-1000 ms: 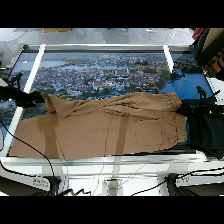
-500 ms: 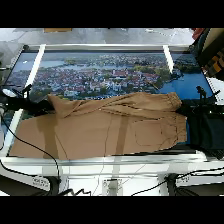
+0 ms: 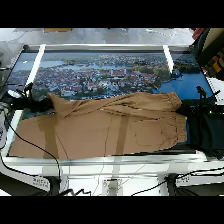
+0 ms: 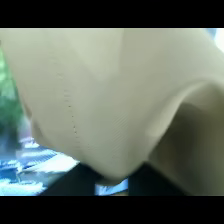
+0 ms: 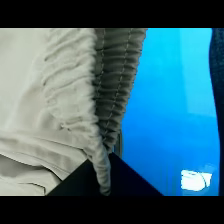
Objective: Fold the clothes and pants, and hang the long-sleeved shirts on hangers.
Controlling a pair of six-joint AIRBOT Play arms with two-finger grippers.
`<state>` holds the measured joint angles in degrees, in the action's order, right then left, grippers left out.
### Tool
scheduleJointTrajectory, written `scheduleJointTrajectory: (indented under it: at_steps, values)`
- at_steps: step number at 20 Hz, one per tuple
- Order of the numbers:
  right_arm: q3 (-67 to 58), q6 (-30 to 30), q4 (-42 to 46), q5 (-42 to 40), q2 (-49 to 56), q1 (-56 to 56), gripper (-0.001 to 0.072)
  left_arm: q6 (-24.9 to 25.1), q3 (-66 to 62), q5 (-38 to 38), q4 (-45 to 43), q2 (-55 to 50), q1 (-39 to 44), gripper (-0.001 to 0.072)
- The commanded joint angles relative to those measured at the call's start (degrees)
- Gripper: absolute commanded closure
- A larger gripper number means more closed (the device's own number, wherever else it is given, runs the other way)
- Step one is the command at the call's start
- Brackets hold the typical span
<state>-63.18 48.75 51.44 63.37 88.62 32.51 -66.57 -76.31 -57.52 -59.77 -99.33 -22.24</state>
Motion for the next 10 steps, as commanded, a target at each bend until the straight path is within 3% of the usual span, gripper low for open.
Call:
scheduleJointTrajectory:
  at_steps: [1, 3, 6, 8, 10]
  values:
    - [0.0, 0.0, 0.0, -0.1, 0.0, 0.0, 0.0683, 0.7, -0.4, 1.4, 0.3, 2.0, 0.1, 0.0691]
    - [0.0, 0.0, 0.0, 0.0, 0.0, 0.0, 0.0683, 5.6, -0.5, -0.2, 0.5, 5.5, 0.0, 0.0692]
    - [0.0, 0.2, -0.1, 0.1, 0.0, 0.0, 0.0683, 17.9, -2.7, -10.9, 2.9, 11.5, -1.1, 0.0692]
    - [0.0, 0.3, -0.1, 0.0, 0.0, 0.0, 0.0683, 25.8, -4.2, -20.3, 11.0, 15.4, -3.1, 0.0693]
    - [0.0, 1.4, -0.1, 0.0, 0.0, 0.0, 0.0683, 28.0, -4.9, -26.9, 21.3, 19.1, -5.8, 0.0693]
